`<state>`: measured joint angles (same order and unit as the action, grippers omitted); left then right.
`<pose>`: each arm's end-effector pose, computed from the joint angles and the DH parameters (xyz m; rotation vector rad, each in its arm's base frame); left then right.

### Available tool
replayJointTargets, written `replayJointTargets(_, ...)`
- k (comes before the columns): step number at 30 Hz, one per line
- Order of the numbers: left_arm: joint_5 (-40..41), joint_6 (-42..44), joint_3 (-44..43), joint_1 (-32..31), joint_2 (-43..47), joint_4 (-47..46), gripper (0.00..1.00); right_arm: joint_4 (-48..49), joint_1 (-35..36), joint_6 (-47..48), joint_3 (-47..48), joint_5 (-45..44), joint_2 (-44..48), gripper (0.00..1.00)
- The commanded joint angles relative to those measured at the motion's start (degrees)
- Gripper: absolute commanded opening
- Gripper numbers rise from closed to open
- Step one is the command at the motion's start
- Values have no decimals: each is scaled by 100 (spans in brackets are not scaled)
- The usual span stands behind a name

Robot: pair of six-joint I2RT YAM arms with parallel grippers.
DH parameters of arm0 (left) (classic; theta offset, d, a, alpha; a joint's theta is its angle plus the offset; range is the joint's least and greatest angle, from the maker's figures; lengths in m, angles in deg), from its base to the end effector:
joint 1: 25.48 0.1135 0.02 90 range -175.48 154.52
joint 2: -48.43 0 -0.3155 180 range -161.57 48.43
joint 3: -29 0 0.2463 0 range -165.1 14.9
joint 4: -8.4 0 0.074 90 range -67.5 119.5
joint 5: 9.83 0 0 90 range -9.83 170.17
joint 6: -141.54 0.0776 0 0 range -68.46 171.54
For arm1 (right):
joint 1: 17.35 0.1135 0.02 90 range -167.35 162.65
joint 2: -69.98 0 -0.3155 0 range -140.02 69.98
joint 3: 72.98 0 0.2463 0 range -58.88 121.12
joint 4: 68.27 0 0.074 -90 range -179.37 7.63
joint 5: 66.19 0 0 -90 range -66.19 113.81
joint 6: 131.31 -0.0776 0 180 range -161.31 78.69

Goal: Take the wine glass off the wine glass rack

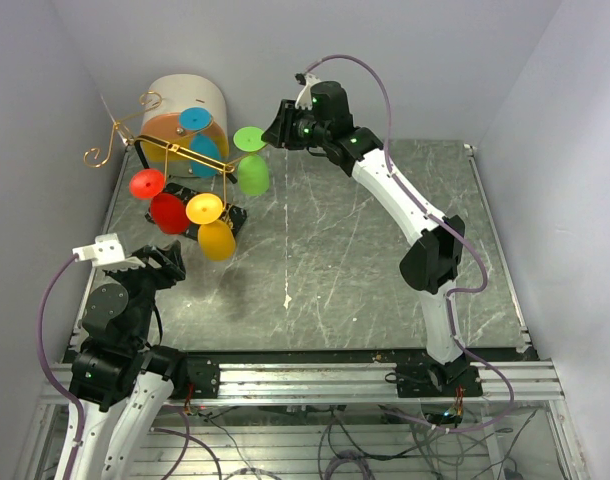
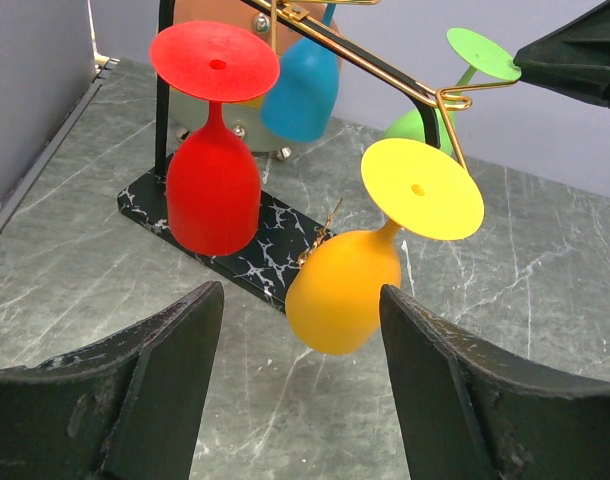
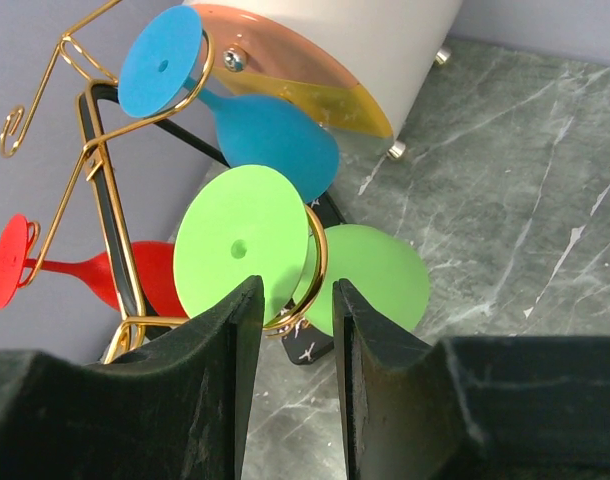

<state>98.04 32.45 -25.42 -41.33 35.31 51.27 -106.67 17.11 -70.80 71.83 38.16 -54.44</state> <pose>0.0503 0.0105 0.3436 -0.2868 1.5755 -0.2250 0.4600 0.3390 0.4135 -0.2685 1.9830 0.9794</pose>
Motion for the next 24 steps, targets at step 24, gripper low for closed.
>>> replayJointTargets(24,28,11,-117,-21,3,-56,75,277,67,-17,143,209,91,33)
